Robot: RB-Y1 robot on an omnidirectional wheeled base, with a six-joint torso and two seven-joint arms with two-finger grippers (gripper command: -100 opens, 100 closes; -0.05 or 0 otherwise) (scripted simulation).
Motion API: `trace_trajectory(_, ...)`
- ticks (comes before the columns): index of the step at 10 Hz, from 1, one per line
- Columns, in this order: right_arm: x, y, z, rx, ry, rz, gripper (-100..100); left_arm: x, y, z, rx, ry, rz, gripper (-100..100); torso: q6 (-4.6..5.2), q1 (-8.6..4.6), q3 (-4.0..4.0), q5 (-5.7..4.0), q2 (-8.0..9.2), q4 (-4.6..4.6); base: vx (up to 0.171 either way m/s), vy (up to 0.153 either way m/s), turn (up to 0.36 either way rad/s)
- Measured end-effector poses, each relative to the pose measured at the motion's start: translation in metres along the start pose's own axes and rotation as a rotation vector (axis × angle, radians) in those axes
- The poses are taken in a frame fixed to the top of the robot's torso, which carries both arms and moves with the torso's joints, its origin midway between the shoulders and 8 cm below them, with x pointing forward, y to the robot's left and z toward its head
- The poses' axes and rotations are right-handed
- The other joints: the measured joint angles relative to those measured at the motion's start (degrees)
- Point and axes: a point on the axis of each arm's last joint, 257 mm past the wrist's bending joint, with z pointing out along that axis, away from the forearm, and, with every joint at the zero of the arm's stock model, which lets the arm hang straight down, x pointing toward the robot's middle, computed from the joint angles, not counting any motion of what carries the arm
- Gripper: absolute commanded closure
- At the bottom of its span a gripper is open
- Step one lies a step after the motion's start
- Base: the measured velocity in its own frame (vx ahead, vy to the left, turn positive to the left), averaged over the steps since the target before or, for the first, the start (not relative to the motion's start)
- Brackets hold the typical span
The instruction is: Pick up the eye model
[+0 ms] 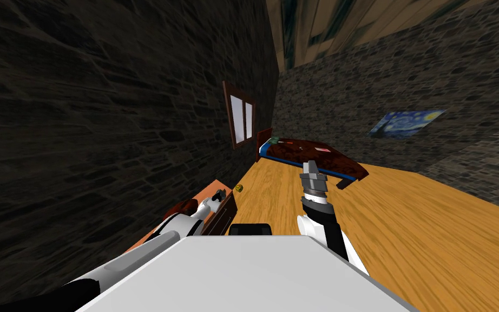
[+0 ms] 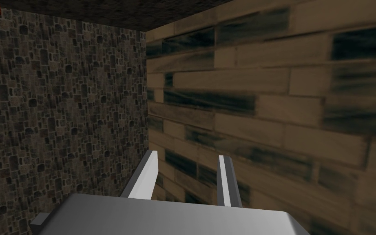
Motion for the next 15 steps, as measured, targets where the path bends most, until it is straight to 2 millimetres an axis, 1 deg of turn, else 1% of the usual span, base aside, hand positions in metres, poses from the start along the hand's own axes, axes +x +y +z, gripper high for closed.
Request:
trace_trajectory(1, 0.000, 0.000, 0.000, 0.000, 0.000, 0.000, 0, 0.000, 0.000, 0.000, 0.000, 0.000, 0.000, 0, 0.02, 0.01, -0.01, 0.01, -0.02, -0.01, 0.000, 0.000, 0.000)
trace_trajectory(2, 0.000, 0.000, 0.000, 0.000, 0.000, 0.000, 0, 0.000, 0.000, 0.000, 0.000, 0.000, 0.000, 100, 0.02, 0.02, -0.02, 0.01, -0.03, -0.01, 0.010, 0.004, 0.114)
trace_trajectory(3, 0.000, 0.000, 0.000, 0.000, 0.000, 0.000, 0, 0.006, 0.004, 0.000, 0.000, 0.008, -0.029, 100, -0.01, 0.03, -0.03, 0.02, -0.06, -0.01, 0.017, -0.002, 0.065)
trace_trajectory(5, 0.000, 0.000, 0.000, 0.000, 0.000, 0.000, 0, 0.009, 0.006, 0.000, -0.003, 0.006, -0.019, 100, 0.04, 0.01, -0.04, 0.01, -0.08, -0.01, 0.013, 0.002, 0.052)
trace_trajectory(6, 0.000, 0.000, 0.000, 0.000, 0.000, 0.000, 0, 0.014, 0.011, 0.000, -0.005, 0.011, -0.045, 100, 0.01, 0.01, -0.05, 0.02, -0.09, -0.02, 0.013, -0.001, 0.063)
trace_trajectory(9, 0.000, 0.000, 0.000, 0.000, 0.000, 0.000, 0, 0.016, 0.014, -0.001, -0.008, 0.011, -0.010, 100, 0.12, 0.02, -0.11, 0.05, -0.15, -0.06, 0.002, 0.001, 0.037)
trace_trajectory(11, 0.000, 0.000, 0.000, 0.000, 0.000, 0.000, 0, 0.022, 0.020, -0.002, -0.016, 0.014, -0.037, 100, 0.11, 0.02, -0.14, 0.06, -0.22, -0.06, 0.010, -0.001, 0.024)
trace_trajectory(13, 0.000, 0.000, 0.000, 0.000, 0.000, 0.000, 0, 0.023, 0.021, -0.002, -0.017, 0.015, 0.002, 100, 0.16, 0.01, -0.16, 0.05, -0.26, -0.07, 0.006, 0.001, 0.046)
trace_trajectory(15, 0.000, 0.000, 0.000, 0.000, 0.000, 0.000, 0, 0.028, 0.027, -0.003, -0.026, 0.018, -0.025, 100, 0.14, 0.01, -0.17, 0.05, -0.29, -0.06, 0.011, -0.001, 0.037)
